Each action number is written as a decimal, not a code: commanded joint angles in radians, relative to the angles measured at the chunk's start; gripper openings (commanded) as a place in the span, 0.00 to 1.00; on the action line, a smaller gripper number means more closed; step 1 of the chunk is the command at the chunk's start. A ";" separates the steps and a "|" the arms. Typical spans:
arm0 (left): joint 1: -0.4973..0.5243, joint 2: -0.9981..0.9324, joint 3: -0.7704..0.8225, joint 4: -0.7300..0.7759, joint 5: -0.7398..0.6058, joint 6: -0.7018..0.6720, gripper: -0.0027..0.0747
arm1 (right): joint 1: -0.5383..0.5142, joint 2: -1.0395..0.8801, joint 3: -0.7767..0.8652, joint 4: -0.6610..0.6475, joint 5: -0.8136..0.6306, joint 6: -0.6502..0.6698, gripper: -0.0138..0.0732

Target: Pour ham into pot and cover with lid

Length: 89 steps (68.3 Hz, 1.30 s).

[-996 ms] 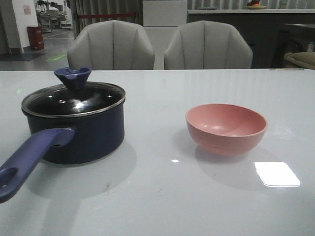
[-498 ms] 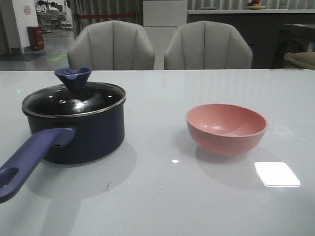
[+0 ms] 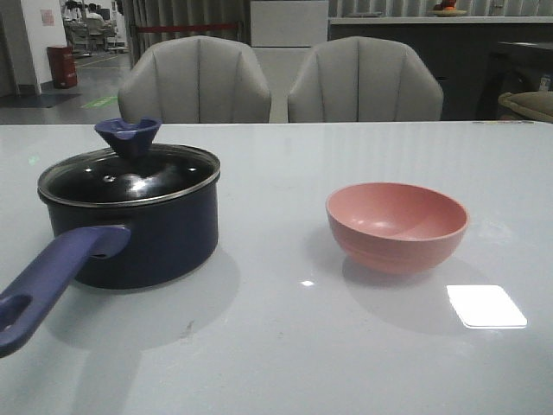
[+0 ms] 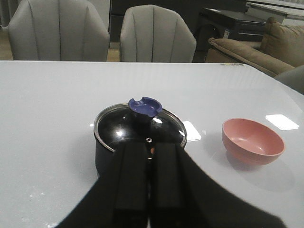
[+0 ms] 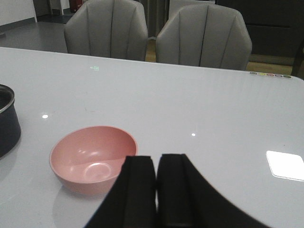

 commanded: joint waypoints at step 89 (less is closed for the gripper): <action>0.289 -0.146 0.411 0.154 -0.514 -0.013 0.18 | 0.000 0.006 -0.028 0.002 -0.079 -0.010 0.36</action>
